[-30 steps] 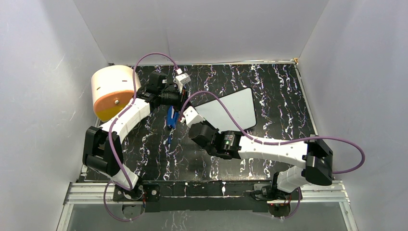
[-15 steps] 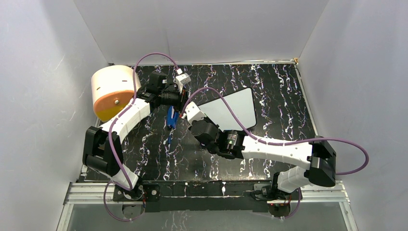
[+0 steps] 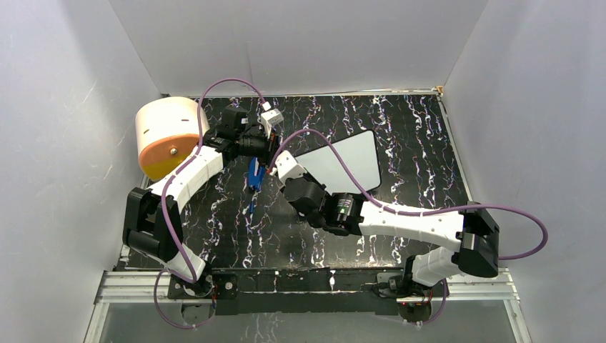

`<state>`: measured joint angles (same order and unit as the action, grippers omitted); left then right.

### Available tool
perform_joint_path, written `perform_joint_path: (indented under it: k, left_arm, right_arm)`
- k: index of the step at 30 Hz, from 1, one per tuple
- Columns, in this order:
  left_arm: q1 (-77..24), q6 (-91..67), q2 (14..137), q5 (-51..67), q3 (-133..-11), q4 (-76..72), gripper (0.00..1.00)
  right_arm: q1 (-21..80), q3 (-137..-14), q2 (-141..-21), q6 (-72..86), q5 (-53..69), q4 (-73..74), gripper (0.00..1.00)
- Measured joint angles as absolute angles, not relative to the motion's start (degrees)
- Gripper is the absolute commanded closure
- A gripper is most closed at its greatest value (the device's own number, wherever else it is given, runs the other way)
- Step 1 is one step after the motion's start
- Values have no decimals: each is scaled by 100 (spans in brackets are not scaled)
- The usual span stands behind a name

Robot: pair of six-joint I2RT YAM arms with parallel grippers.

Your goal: Write a sentence on the whiteboard

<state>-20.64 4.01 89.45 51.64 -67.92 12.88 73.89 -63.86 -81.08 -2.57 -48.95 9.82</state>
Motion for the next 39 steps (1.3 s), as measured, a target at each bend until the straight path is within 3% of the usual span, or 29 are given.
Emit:
perform_joint_path:
  k: [39]
  left_arm:
    - [-2064,401,8945,5155,-6788,1288,100]
  right_arm:
    - [7286,-6386,-8202,43,-4783,1374,100]
